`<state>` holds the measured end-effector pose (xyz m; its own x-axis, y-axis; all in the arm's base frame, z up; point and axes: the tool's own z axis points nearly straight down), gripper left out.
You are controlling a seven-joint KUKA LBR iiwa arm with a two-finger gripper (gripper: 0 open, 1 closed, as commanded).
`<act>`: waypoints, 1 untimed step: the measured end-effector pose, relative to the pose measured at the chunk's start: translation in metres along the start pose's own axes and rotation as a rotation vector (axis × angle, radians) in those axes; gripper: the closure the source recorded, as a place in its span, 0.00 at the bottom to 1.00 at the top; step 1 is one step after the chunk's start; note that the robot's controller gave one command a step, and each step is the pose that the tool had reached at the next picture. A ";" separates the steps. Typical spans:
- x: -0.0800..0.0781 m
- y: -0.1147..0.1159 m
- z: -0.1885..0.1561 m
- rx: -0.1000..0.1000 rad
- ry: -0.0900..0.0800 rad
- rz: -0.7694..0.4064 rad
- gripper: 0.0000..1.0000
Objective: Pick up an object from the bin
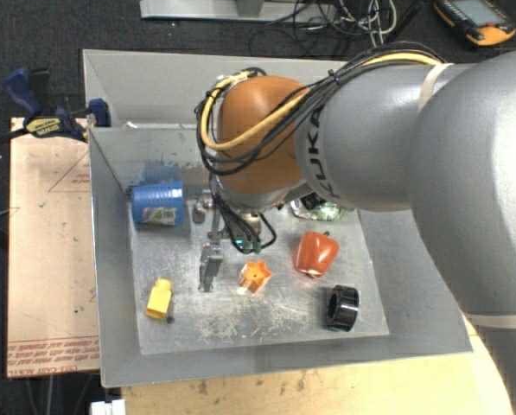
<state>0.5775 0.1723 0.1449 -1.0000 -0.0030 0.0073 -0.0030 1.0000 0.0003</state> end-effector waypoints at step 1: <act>-0.002 -0.001 -0.004 -0.001 -0.008 0.003 0.00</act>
Offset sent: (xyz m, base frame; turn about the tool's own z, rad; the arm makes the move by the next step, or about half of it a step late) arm -0.0309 0.0654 -0.0749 -0.4713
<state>0.5798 0.1716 0.1491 -1.0000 0.0000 -0.0004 0.0000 1.0000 0.0014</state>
